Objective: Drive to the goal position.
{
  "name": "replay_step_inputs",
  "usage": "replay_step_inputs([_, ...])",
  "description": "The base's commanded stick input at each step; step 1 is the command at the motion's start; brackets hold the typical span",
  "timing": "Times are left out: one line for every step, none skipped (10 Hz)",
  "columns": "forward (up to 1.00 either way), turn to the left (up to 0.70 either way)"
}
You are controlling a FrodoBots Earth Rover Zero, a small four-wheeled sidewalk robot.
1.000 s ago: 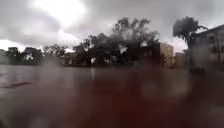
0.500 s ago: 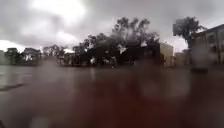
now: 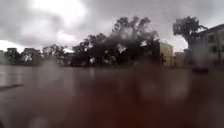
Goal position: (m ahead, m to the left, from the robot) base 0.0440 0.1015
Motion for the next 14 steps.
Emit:
replay_step_inputs([0.45,0.0])
replay_step_inputs([0.45,0.0])
replay_step_inputs([0.45,0.0])
replay_step_inputs([0.45,0.0])
replay_step_inputs([0.45,0.0])
replay_step_inputs([0.45,0.0])
replay_step_inputs([0.45,0.0])
replay_step_inputs([0.45,0.0])
replay_step_inputs([0.45,0.0])
replay_step_inputs([0.45,0.0])
replay_step_inputs([0.45,0.0])
replay_step_inputs([0.45,0.0])
replay_step_inputs([0.45,0.0])
replay_step_inputs([0.45,0.0])
